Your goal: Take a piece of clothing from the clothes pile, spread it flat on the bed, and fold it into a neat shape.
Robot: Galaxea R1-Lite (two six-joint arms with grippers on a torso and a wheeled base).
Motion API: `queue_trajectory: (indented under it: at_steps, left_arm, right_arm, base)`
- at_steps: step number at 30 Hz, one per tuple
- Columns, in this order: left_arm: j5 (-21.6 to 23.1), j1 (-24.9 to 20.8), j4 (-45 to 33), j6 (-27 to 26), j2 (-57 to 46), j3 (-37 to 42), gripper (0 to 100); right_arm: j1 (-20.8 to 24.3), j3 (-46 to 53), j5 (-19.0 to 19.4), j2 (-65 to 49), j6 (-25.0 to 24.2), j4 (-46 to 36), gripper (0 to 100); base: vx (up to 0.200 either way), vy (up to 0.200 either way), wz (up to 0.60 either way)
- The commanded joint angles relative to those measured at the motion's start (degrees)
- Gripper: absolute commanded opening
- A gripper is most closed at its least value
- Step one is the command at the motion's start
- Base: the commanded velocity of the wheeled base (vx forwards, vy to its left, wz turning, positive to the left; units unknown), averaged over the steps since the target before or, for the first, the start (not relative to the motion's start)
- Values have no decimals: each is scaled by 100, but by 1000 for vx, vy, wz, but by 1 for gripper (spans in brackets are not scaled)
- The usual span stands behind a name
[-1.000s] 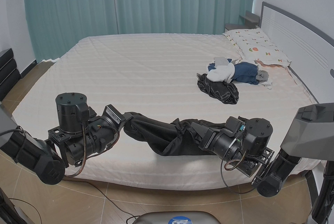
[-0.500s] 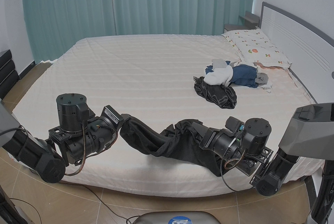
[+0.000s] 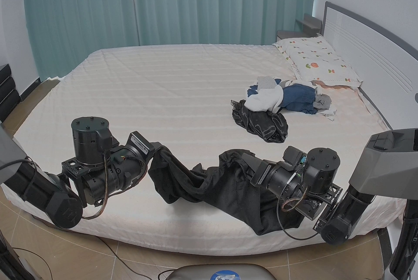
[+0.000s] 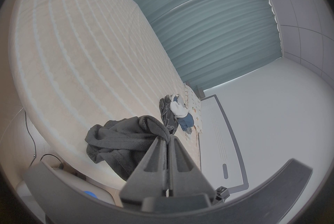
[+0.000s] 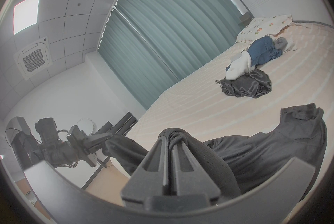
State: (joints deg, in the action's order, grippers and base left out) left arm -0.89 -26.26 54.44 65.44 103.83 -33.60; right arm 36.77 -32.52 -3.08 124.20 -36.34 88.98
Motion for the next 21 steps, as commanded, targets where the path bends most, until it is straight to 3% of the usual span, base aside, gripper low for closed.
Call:
queue_trajectory:
  at_steps: [1, 9, 21]
  left_arm:
    - [-8, -11, 5, 4, 15, -33, 0]
    - [19, 16, 14, 13, -3, 2, 0]
    - [10, 51, 14, 22, -38, 11, 0]
  right_arm:
    - [-29, -8, 10, 8, -13, 58, 0]
    - [-29, 0, 1, 8, -22, 58, 0]
    - [-100, -35, 1, -27, 39, 58, 0]
  base:
    - [0, 0, 0]
    - [0, 0, 0]
    - [0, 200, 0]
